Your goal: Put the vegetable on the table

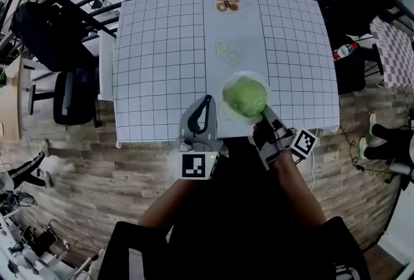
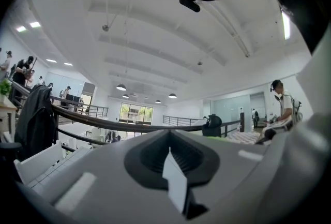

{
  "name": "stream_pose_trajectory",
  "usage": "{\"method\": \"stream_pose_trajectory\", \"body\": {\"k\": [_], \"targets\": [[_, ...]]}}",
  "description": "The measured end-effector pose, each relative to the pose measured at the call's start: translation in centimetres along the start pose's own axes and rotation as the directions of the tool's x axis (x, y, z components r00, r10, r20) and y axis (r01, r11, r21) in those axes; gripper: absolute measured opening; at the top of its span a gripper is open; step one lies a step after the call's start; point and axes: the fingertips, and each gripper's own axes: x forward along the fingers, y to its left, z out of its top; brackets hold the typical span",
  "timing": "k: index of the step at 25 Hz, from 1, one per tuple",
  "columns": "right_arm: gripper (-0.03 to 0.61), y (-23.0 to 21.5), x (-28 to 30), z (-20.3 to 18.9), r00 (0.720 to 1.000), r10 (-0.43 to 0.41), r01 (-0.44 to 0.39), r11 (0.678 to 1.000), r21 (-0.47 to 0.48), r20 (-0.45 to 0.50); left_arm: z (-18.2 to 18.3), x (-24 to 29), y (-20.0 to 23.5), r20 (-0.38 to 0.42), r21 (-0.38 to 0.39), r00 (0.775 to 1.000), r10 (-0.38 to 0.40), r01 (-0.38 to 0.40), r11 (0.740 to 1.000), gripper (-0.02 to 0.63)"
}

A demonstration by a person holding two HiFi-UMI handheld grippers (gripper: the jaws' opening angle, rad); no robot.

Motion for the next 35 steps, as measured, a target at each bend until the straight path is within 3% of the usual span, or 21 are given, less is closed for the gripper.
{"method": "stream_pose_trajectory", "body": {"k": [3,8,20,28,35], "targets": [[0.009,-0.3,1.6,2.0,1.000,0.011,-0.011,1.000,0.010,-0.001,0.0,2.8,0.6,0.016,0.008,1.000,-0.005,0.005,1.000,0.008],[0.009,-0.8,3.8,5.0,1.000,0.009,-0.009,1.000,-0.015,-0.004,-1.0,6.7,1.2,-0.032,-0.006,0.999,-0.013,0.012,1.000,0.008],[0.009,-4.8,5.9,11.8,1.000,0.009,-0.009,1.000,-0.017,-0.025,-1.4,11.3,0.5,-0.042,0.024,0.997,0.058,-0.057,0.998,0.008],[0.011,-8.3,7.6,14.7,0.997,-0.016,0.014,0.999,-0.037,-0.070,-2.4,14.0,-0.4,-0.031,0.034,0.996,0.086,-0.085,0.996,0.008],[0.011,-11.0,8.4,15.9,0.993,-0.030,0.026,0.999,-0.037,-0.112,-4.0,14.3,-0.1,-0.094,0.051,0.986,0.138,-0.133,0.990,0.008]]}}
